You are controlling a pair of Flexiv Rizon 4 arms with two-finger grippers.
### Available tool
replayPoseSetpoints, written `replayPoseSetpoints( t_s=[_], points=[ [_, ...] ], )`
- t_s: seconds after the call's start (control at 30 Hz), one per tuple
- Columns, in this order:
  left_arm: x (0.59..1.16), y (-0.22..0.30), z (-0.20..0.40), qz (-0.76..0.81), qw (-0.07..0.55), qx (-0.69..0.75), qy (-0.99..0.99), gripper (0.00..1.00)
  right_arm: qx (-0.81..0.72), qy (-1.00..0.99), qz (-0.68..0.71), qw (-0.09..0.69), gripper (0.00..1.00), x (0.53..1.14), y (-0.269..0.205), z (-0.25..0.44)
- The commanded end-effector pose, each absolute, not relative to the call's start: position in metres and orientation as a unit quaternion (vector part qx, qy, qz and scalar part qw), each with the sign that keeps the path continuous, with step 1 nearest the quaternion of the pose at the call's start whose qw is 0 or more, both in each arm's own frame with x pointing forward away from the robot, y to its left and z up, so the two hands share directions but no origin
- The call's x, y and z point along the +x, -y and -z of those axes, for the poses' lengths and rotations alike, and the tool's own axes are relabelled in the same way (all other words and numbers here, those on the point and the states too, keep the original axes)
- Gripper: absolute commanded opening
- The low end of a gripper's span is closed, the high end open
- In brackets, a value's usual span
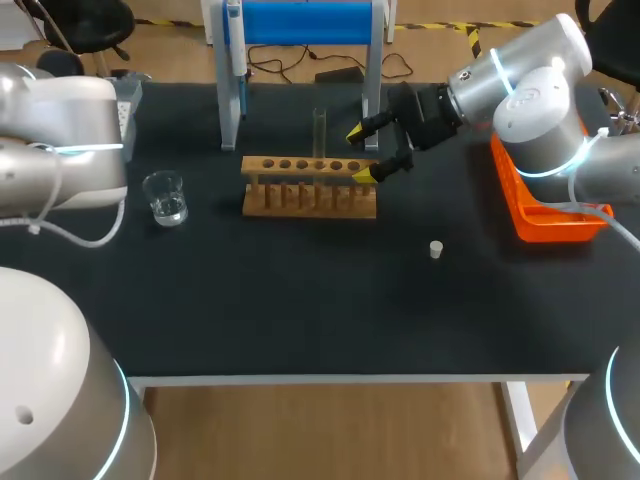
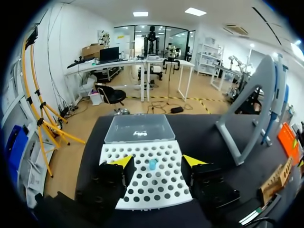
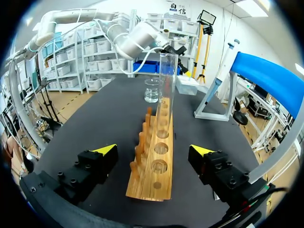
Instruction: Invert the test tube, pick up the pipette, mount the tip to pipette, aspirate from beaker and dispense into the tube, eject the tip, return the pipette, and cap with the stopper.
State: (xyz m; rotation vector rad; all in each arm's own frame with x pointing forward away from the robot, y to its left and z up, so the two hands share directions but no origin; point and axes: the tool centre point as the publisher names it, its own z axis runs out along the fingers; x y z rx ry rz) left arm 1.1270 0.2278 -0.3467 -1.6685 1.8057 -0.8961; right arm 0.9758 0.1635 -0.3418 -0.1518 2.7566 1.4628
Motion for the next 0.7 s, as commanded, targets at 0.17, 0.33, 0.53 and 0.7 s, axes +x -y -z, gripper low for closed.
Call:
replayPoseSetpoints(
  t_s=[0.17,0.33,0.53,0.7],
  points=[
    [1.1323,-0.2289,0.3544,0.327,0.261,-0.618,-0.665,0.52,-0.049,-0.883,-0.467,0.008,1.0,0.9755,-0.1628,0.3409],
    [1.1341,-0.2289,0.3556,0.325,0.262,-0.618,-0.666,0.5,-0.049,-0.883,-0.467,0.008,1.0,0.9755,-0.1628,0.3409],
    [1.136,-0.229,0.3573,0.323,0.262,-0.617,-0.668,0.49,-0.049,-0.883,-0.467,0.008,1.0,0.9755,-0.1628,0.3409],
    [1.137,-0.2303,0.3594,0.323,0.26,-0.619,-0.667,0.47,-0.049,-0.883,-0.467,0.008,1.0,0.9755,-0.1628,0.3409]
  ],
)
